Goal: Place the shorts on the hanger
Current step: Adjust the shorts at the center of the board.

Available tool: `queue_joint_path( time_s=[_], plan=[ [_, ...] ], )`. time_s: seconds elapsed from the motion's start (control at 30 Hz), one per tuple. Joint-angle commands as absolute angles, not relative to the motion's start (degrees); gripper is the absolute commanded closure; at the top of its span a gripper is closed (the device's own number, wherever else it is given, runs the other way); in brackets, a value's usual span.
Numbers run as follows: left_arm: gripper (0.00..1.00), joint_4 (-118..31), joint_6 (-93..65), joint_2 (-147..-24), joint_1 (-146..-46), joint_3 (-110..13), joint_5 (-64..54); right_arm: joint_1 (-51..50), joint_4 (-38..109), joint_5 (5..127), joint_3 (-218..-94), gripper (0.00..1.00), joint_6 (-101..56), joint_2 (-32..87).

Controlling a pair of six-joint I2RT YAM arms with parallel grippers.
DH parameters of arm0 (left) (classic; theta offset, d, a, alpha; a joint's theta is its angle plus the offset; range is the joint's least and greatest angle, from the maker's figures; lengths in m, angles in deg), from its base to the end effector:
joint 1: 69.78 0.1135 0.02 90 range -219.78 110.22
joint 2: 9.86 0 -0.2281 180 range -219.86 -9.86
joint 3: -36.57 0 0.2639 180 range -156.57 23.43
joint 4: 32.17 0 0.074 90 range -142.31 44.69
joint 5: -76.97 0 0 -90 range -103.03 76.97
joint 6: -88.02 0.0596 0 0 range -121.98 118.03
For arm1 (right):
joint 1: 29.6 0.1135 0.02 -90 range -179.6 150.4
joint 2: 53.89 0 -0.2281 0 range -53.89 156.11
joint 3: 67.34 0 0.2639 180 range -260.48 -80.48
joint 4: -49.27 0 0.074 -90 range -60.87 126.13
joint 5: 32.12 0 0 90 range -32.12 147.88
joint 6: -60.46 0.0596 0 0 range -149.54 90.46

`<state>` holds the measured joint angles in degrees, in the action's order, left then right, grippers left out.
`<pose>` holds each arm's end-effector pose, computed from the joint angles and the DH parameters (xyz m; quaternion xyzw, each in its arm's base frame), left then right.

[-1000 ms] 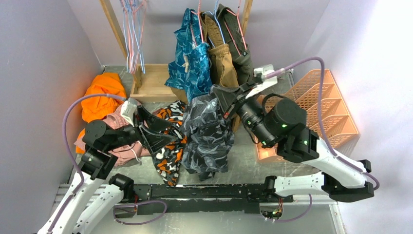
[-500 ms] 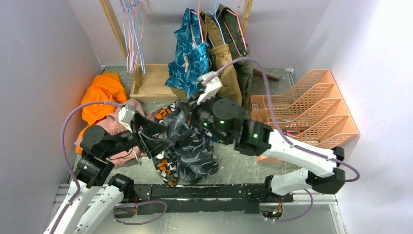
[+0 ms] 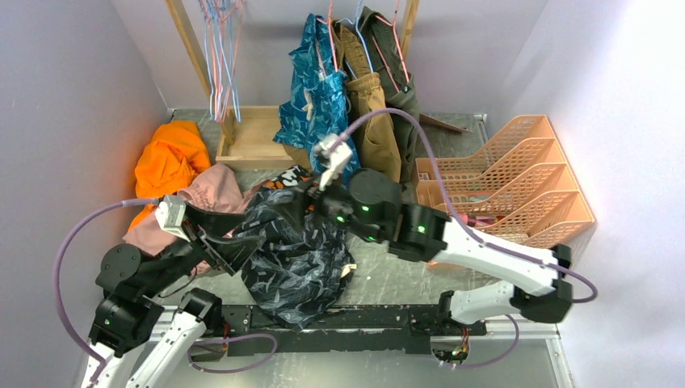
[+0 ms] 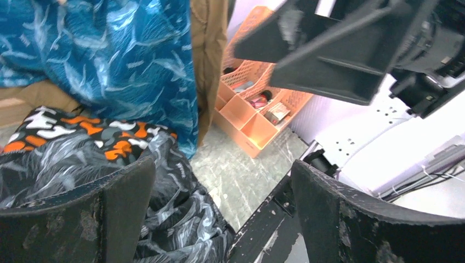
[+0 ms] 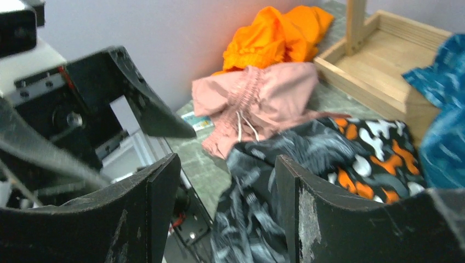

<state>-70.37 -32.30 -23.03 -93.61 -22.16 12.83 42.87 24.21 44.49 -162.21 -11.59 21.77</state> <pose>0.0894 -0.0679 0.3702 0.1314 0.6520 -0.4647 0.5845 0.1168 0.3239 0.4079 -0.2682 0.6911 0.4114 0.5303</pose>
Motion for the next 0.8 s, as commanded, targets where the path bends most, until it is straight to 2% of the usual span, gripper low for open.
queue_joint_path(
  time_s=[0.0,0.1,0.3,0.53,0.77],
  plan=[
    [0.03,-75.03,-31.05,-24.26,-93.47,-22.92,7.49,42.66,20.05,37.43,-152.08,0.32,-10.13,12.71],
    [0.03,-73.85,-30.82,-26.22,-93.50,-21.44,7.78,42.51,15.99,33.05,-143.72,0.35,-5.38,7.80],
    [0.05,-68.78,-29.94,-32.78,-93.51,-16.53,10.81,41.10,13.56,32.95,-127.19,0.40,2.70,-0.87],
    [0.08,-63.91,-30.46,-41.34,-93.48,-13.04,12.42,32.56,20.81,47.86,-115.73,0.38,11.32,-1.56],
    [0.08,-63.24,-31.20,-41.00,-93.47,-10.65,11.04,27.23,32.01,58.19,-107.20,0.34,18.84,-0.87]
  ],
)
